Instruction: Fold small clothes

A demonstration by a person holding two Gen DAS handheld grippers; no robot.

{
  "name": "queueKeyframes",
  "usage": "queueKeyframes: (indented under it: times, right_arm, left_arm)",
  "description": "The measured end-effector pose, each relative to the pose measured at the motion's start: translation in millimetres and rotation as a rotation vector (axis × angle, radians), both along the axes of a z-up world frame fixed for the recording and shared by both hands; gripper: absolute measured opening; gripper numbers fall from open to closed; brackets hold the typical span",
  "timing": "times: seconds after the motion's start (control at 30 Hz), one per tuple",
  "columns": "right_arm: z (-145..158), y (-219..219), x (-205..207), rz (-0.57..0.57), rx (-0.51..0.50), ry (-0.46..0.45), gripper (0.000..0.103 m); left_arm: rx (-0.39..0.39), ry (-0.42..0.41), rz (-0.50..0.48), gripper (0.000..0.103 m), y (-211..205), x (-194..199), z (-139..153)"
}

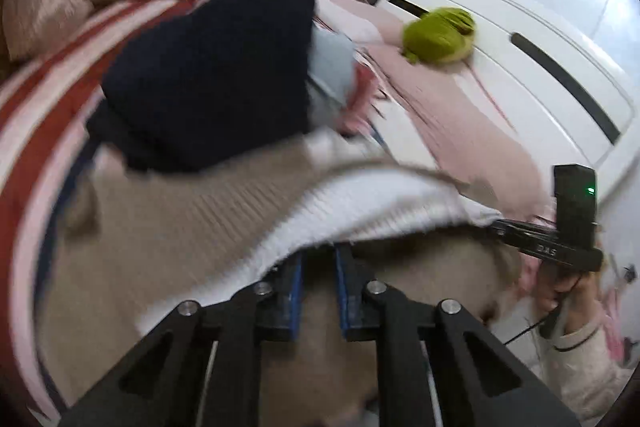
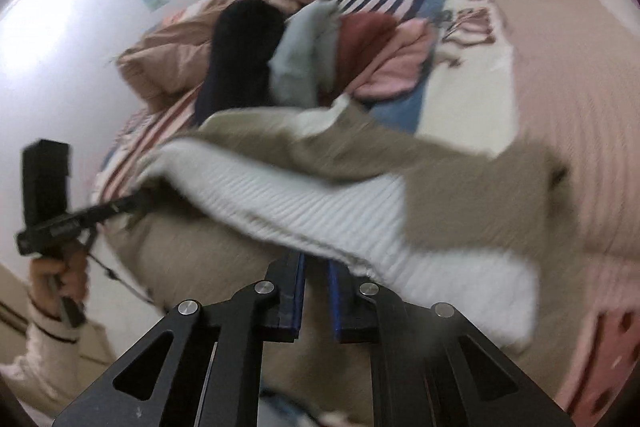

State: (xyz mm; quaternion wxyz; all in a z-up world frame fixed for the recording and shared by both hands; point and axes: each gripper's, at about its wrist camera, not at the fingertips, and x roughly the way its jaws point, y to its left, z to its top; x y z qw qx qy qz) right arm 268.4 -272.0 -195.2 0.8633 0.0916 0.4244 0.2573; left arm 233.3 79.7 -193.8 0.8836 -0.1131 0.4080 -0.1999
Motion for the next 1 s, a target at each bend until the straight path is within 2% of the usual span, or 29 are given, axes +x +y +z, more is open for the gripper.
queueKeyframes:
  times: [0.03, 0.1, 0.17, 0.23, 0.27, 0.3, 0.33, 0.4, 0.5, 0.6, 0.67, 0.7, 0.73, 0.77, 0.83, 0.93, 1.0]
  right_arm:
    - [4, -1, 15, -0.024, -0.063, -0.022, 0.003]
    - [9, 1, 42, -0.054, -0.133, -0.067, 0.003]
    - [18, -5, 66, -0.103, -0.161, -0.101, 0.000]
    - [31, -12, 78, -0.131, -0.164, -0.124, 0.000]
    - [40, -15, 76, -0.138, -0.163, -0.142, 0.002]
    - [47, -18, 70, -0.139, -0.164, -0.165, 0.010]
    - [53, -22, 60, -0.135, -0.173, -0.192, 0.026]
    - [60, -33, 32, -0.131, -0.194, -0.238, 0.046]
    - [54, -50, 0, -0.127, -0.198, -0.221, 0.046]
    - [35, -59, -11, -0.067, -0.180, -0.148, 0.046]
    - [18, -55, -6, -0.021, -0.134, -0.091, 0.036]
    - [12, -53, 0, -0.012, -0.108, -0.065, 0.024]
    - [6, -51, 10, -0.007, -0.065, -0.044, 0.019]
    - [3, -49, 19, -0.007, -0.033, -0.036, 0.019]
    - [-1, -51, 40, -0.069, -0.019, -0.044, 0.018]
    - [0, -75, 65, -0.264, -0.062, -0.041, 0.019]
    - [7, -93, 57, -0.341, -0.085, -0.051, 0.021]
  left_arm:
    - [0.010, -0.004, 0.013, 0.011, 4, 13, 4]
    - [0.083, -0.050, 0.084, 0.009, 11, 43, 12]
    - [0.131, -0.092, 0.178, 0.011, 23, 64, 24]
    - [0.131, -0.123, 0.218, 0.028, 35, 67, 37]
    - [0.125, -0.135, 0.224, 0.046, 41, 62, 42]
    - [0.123, -0.150, 0.225, 0.057, 48, 52, 46]
    - [0.123, -0.167, 0.223, 0.060, 56, 40, 47]
    - [0.127, -0.158, 0.216, 0.068, 68, 21, 44]
    - [0.108, -0.109, 0.179, 0.079, 84, -2, 30]
    - [0.075, -0.031, 0.115, 0.080, 83, -14, 6]
    - [0.061, 0.018, 0.104, 0.080, 81, -11, -15]
    - [0.058, 0.035, 0.113, 0.080, 79, -12, -21]
    - [0.049, 0.059, 0.123, 0.080, 80, -12, -30]
    - [0.037, 0.074, 0.132, 0.080, 80, -8, -35]
    - [0.029, 0.079, 0.149, 0.080, 81, -5, -42]
    - [0.036, 0.065, 0.176, 0.080, 86, -7, -38]
    - [0.038, 0.056, 0.195, 0.080, 94, -15, -34]
